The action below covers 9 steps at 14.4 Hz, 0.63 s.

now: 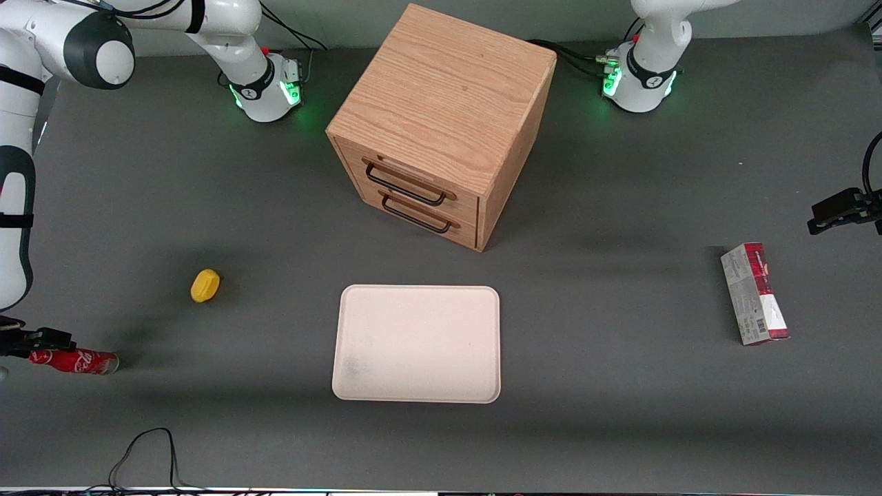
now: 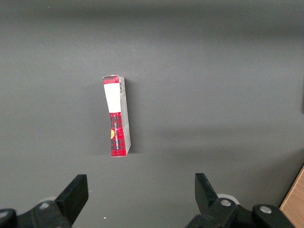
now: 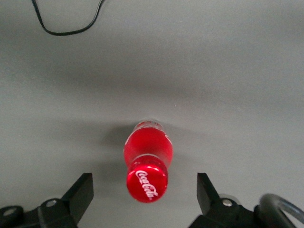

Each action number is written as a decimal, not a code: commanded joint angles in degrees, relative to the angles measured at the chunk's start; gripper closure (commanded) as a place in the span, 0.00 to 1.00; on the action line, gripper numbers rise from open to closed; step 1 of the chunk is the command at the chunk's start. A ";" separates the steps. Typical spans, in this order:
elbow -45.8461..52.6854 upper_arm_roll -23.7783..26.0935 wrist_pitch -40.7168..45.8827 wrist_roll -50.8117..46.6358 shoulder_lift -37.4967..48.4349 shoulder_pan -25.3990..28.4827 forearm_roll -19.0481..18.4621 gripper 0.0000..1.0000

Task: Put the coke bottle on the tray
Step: 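Lower the open right gripper around the bottle's cap end and close it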

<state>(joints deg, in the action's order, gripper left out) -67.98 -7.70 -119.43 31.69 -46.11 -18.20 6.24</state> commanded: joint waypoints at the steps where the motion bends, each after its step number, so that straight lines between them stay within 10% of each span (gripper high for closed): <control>1: 1.71 0.49 -0.63 2.41 -1.43 -0.87 1.14 0.11; 9: 2.15 0.84 -0.81 1.18 -1.35 -0.70 1.05 1.00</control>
<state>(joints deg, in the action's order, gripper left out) -67.67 -7.44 -120.22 32.16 -46.82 -18.41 6.45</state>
